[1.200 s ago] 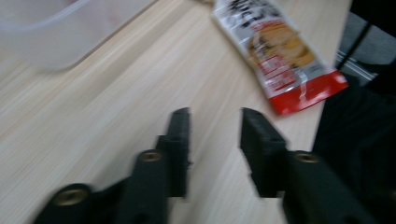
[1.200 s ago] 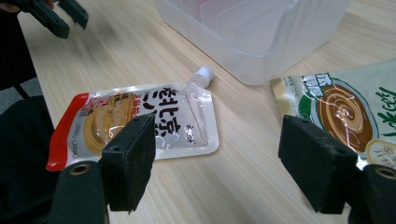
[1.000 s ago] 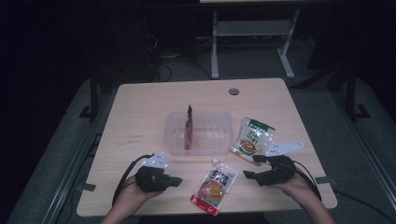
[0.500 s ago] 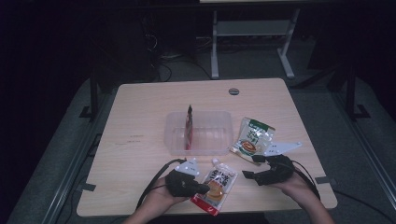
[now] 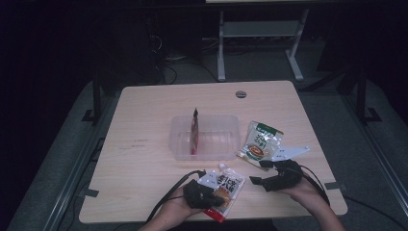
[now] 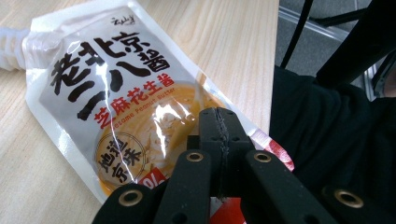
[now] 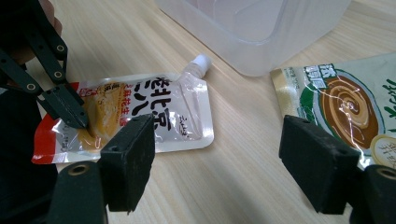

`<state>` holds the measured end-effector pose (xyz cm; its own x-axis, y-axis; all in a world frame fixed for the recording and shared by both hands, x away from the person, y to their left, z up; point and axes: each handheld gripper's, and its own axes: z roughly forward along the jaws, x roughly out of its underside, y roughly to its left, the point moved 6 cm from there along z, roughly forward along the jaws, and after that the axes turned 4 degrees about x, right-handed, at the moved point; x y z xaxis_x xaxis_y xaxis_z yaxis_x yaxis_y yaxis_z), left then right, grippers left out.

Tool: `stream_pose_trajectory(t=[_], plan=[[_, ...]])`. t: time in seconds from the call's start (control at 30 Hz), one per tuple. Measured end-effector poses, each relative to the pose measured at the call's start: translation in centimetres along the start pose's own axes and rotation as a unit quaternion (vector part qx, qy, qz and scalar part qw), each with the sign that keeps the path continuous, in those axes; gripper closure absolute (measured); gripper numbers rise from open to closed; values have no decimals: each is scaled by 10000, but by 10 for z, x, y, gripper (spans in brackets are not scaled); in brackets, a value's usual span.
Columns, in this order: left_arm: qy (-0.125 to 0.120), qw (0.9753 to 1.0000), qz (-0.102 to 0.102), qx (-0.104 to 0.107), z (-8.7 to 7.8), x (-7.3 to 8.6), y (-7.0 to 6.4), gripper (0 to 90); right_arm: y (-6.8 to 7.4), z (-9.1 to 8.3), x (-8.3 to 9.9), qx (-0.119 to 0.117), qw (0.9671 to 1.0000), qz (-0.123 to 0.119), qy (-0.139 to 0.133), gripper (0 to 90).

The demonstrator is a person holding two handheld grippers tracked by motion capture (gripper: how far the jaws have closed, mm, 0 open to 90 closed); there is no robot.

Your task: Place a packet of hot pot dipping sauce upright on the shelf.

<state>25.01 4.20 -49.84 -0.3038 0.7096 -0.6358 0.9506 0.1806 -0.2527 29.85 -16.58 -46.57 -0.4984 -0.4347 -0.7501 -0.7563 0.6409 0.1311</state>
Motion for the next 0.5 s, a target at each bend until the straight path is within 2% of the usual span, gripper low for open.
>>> stream_pose_trajectory(t=[0.33, 0.5], plan=[[98, 9998, -86, -129, -6, 7, 8, 899, 1, 1, 0, -15, 10000, -26, 16, 266], [122, 9993, -142, -314, -14, 11, 18, 899, 0, 1, 1, -15, 10000, -45, 52, 266]])
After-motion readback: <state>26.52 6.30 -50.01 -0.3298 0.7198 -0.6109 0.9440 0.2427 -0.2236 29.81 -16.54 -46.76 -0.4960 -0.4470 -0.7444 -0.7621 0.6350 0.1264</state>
